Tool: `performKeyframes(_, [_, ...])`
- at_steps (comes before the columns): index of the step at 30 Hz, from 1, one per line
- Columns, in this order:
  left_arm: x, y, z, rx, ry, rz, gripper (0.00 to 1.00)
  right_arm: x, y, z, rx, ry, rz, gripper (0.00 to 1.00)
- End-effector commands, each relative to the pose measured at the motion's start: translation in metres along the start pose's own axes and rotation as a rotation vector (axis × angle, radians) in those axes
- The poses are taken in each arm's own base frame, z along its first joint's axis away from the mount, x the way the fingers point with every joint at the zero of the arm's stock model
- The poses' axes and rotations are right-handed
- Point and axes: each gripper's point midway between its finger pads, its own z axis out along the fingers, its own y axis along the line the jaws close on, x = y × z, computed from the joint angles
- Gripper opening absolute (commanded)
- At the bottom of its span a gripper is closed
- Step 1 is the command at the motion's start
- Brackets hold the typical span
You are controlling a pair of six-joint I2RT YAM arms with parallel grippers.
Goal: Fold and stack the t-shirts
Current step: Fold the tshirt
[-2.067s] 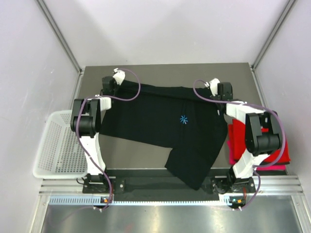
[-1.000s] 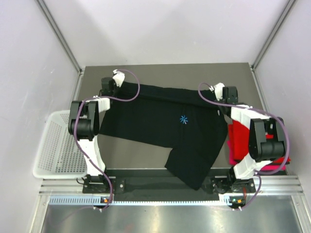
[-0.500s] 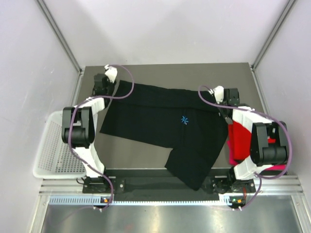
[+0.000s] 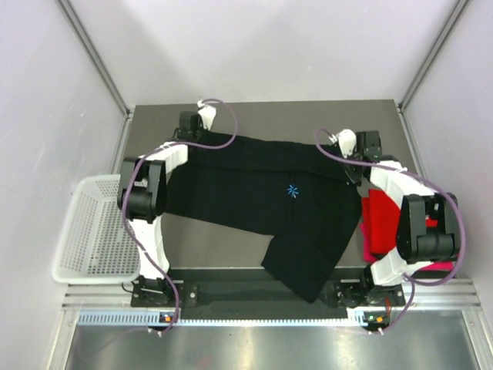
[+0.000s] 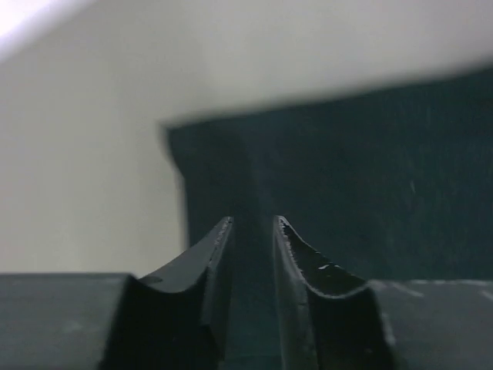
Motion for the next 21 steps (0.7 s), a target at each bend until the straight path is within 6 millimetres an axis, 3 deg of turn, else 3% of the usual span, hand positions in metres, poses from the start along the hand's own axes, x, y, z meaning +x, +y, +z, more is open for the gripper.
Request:
performKeyframes(1, [0.027, -0.006, 0.008, 0.024, 0.089, -0.037, 0.31, -0.050, -0.019, -0.015, 0.001, -0.133, -0.015, 0.41])
performKeyframes(3, [0.038, -0.005, 0.011, 0.014, 0.115, -0.036, 0.29, -0.058, -0.019, -0.007, -0.023, -0.132, -0.017, 0.42])
performKeyframes(4, [0.044, -0.004, 0.013, 0.012, 0.127, -0.033, 0.29, -0.067, -0.012, -0.003, -0.071, -0.159, -0.018, 0.42])
performKeyframes(5, [0.047, -0.004, 0.014, 0.011, 0.133, -0.035, 0.28, -0.062, -0.003, 0.010, -0.117, -0.128, -0.019, 0.42])
performKeyframes(8, [0.056, 0.002, 0.018, 0.002, 0.149, -0.047, 0.27, -0.088, -0.005, 0.029, -0.166, -0.158, -0.005, 0.41])
performKeyframes(11, [0.063, 0.008, 0.022, -0.004, 0.165, -0.057, 0.27, -0.095, 0.006, 0.053, -0.246, -0.146, 0.008, 0.41])
performKeyframes(12, [0.062, 0.011, 0.024, -0.010, 0.164, -0.057, 0.27, -0.110, 0.002, 0.055, -0.252, -0.177, 0.011, 0.41])
performKeyframes(14, [0.068, 0.013, 0.026, -0.020, 0.177, -0.056, 0.27, -0.109, 0.010, 0.070, -0.297, -0.156, 0.011, 0.40])
performKeyframes(16, [0.071, 0.013, 0.025, -0.011, 0.197, -0.060, 0.27, -0.125, 0.007, 0.072, -0.316, -0.188, 0.010, 0.40])
performKeyframes(21, [0.068, 0.014, 0.021, -0.010, 0.190, -0.060, 0.27, -0.130, 0.010, 0.085, -0.347, -0.174, 0.023, 0.40])
